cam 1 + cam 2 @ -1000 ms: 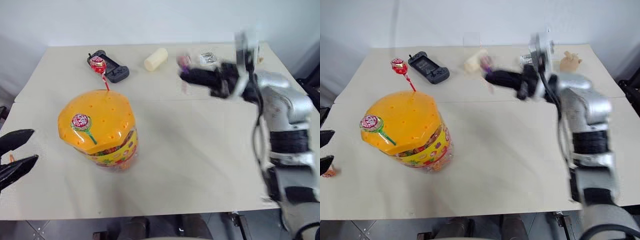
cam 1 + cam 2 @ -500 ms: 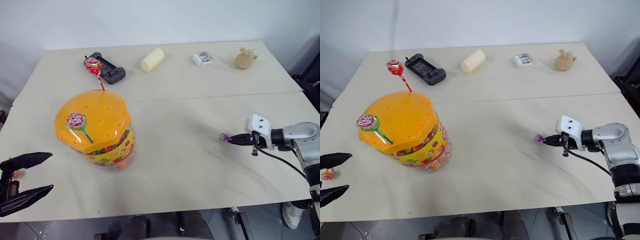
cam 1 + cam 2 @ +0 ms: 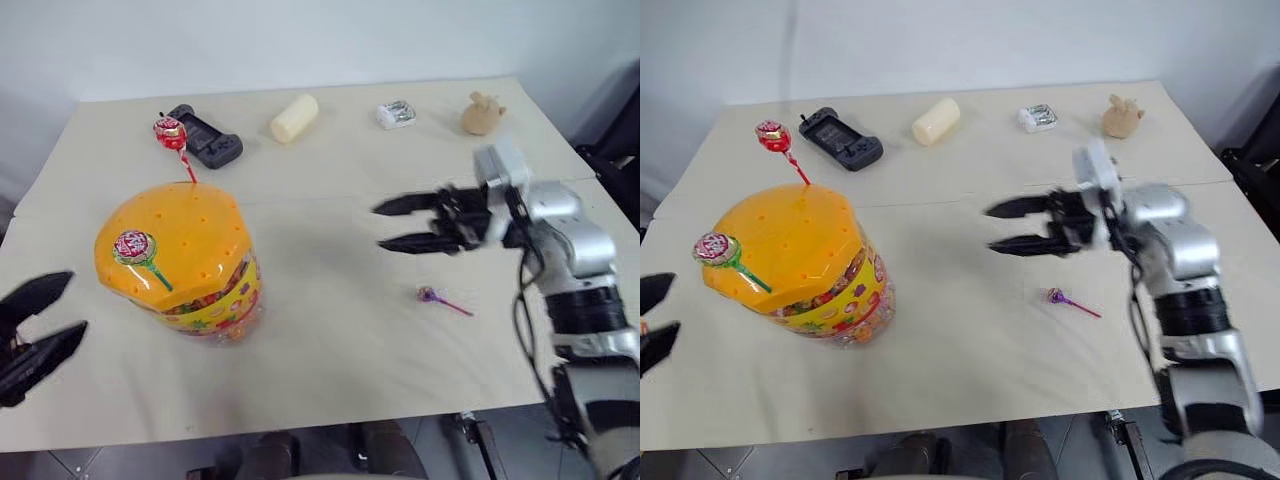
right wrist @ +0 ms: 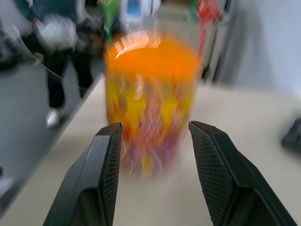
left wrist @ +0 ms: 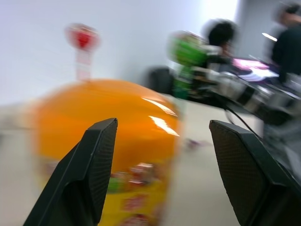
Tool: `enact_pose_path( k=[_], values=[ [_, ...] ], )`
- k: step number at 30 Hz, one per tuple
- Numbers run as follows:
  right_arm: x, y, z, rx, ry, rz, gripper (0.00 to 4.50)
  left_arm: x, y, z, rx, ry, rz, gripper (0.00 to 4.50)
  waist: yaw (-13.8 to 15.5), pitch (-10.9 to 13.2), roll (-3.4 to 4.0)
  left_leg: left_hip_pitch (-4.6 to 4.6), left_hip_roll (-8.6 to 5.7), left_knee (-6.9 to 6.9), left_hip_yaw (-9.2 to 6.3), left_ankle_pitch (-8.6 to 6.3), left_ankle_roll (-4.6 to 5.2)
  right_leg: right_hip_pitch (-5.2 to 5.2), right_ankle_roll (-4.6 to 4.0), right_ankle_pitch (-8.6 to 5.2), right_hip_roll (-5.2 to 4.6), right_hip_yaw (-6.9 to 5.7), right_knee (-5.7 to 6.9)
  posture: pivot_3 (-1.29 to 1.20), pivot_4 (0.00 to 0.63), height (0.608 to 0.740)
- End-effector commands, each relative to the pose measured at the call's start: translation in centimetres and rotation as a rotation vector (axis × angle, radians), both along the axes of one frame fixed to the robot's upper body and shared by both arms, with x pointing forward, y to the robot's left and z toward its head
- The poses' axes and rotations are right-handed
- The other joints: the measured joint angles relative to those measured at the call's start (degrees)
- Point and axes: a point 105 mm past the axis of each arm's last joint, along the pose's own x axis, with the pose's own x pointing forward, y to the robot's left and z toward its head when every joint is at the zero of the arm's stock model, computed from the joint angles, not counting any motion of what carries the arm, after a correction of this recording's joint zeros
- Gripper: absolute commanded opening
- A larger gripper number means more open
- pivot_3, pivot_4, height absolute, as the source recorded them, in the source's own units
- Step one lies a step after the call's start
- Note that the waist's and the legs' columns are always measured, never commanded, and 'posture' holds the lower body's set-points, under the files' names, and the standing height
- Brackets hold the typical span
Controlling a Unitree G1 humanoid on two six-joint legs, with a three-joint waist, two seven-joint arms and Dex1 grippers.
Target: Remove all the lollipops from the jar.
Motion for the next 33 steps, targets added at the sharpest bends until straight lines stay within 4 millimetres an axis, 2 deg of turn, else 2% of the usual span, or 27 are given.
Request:
enact_pose_path(
  k=[1, 4, 7, 11, 16, 20, 24, 27, 29, 31, 33],
  values=[
    [1.2, 4.1, 1.4, -0.013, 0.072, -0.135, 2.35, -0.6, 2.9, 0.4, -0.053, -0.033, 0.165, 3.31, 0.03, -0.05, -0.08, -0.03, 0.00, 0.01, -0.03, -0.01, -0.01, -0.02, -0.02, -0.01, 0.00, -0.02, 0.02, 0.00, 0.150, 0.740],
    [1.4, 7.4, 2.8, 0.022, 0.127, -0.152, 2.35, -0.9, 3.9, -0.1, -0.070, -0.011, 0.207, 3.31, -0.14, -0.05, -0.09, -0.07, -0.04, 0.07, -0.02, -0.06, 0.06, -0.03, -0.04, -0.01, -0.01, -0.01, 0.01, 0.00, 0.150, 0.740],
    [1.1, 9.8, 3.5, 0.034, 0.119, -0.134, 2.35, -1.0, 3.5, -0.8, -0.070, 0.037, 0.175, 3.31, -0.09, -0.11, -0.19, -0.09, -0.08, 0.09, -0.03, -0.10, 0.14, -0.02, -0.04, -0.01, -0.03, -0.02, 0.01, 0.00, 0.150, 0.740],
    [0.3, 12.5, 4.1, 0.044, 0.133, -0.091, 2.35, -1.0, 2.9, -1.3, -0.060, 0.082, 0.126, 3.31, -0.26, -0.15, -0.25, -0.09, -0.13, 0.09, -0.01, -0.16, 0.24, -0.01, -0.04, -0.01, -0.05, 0.01, 0.13, 0.00, 0.150, 0.740],
    [1.0, 15.0, 3.7, 0.043, 0.132, -0.120, 2.35, -0.9, 2.6, -1.2, -0.074, 0.072, 0.111, 3.31, -0.59, -0.14, -0.25, -0.05, -0.10, 0.09, 0.03, -0.18, 0.22, -0.06, -0.06, -0.02, 0.00, 0.03, 0.20, 0.00, 0.150, 0.740],
    [-0.1, 16.2, 3.5, 0.019, 0.148, -0.063, 1.39, -0.8, 2.3, -1.2, -0.070, 0.067, 0.101, 3.31, -0.58, -0.15, -0.25, -0.05, -0.11, 0.10, 0.04, -0.18, 0.21, -0.07, -0.06, -0.02, -0.01, 0.06, 0.25, 0.00, 0.150, 0.740],
    [-0.1, 16.1, 4.4, 0.066, 0.147, -0.052, 0.02, -0.7, 1.8, -0.9, -0.053, 0.058, 0.071, 3.31, -0.78, -0.14, -0.24, -0.06, -0.10, 0.07, 0.05, -0.18, 0.21, -0.08, -0.06, -0.02, 0.00, 0.06, 0.27, 0.00, 0.150, 0.740],
    [-0.6, 15.2, 6.1, 0.173, 0.127, 0.012, 0.02, -0.6, 0.8, -0.2, -0.036, 0.034, 0.018, 3.31, -0.81, -0.14, -0.25, -0.06, -0.10, 0.05, 0.05, -0.18, 0.21, -0.09, -0.06, -0.02, 0.00, 0.06, 0.25, 0.00, 0.150, 0.740],
    [-1.1, 13.3, 7.7, 0.289, 0.104, 0.098, 0.02, -0.5, -0.4, 0.7, -0.019, 0.001, -0.044, 3.31, -0.80, -0.14, -0.24, -0.07, -0.10, 0.05, 0.05, -0.19, 0.22, -0.09, -0.06, -0.02, 0.00, 0.05, 0.25, 0.00, 0.150, 0.740],
    [-0.6, 11.6, 8.5, 0.361, 0.094, 0.104, 0.02, -0.4, -1.2, 1.4, -0.007, -0.021, -0.088, 3.31, -0.72, -0.14, -0.25, -0.08, -0.09, 0.05, 0.04, -0.19, 0.22, -0.08, -0.06, -0.02, 0.00, 0.03, 0.24, 0.00, 0.150, 0.740],
    [0.7, 8.5, 8.8, 0.400, 0.062, 0.055, 0.02, -0.4, -2.6, 1.8, 0.033, -0.019, -0.162, 3.31, -0.47, -0.14, -0.25, -0.06, -0.10, 0.06, 0.03, -0.19, 0.22, -0.05, -0.06, -0.02, -0.01, 0.04, 0.24, 0.00, 0.150, 0.740]
  ],
)
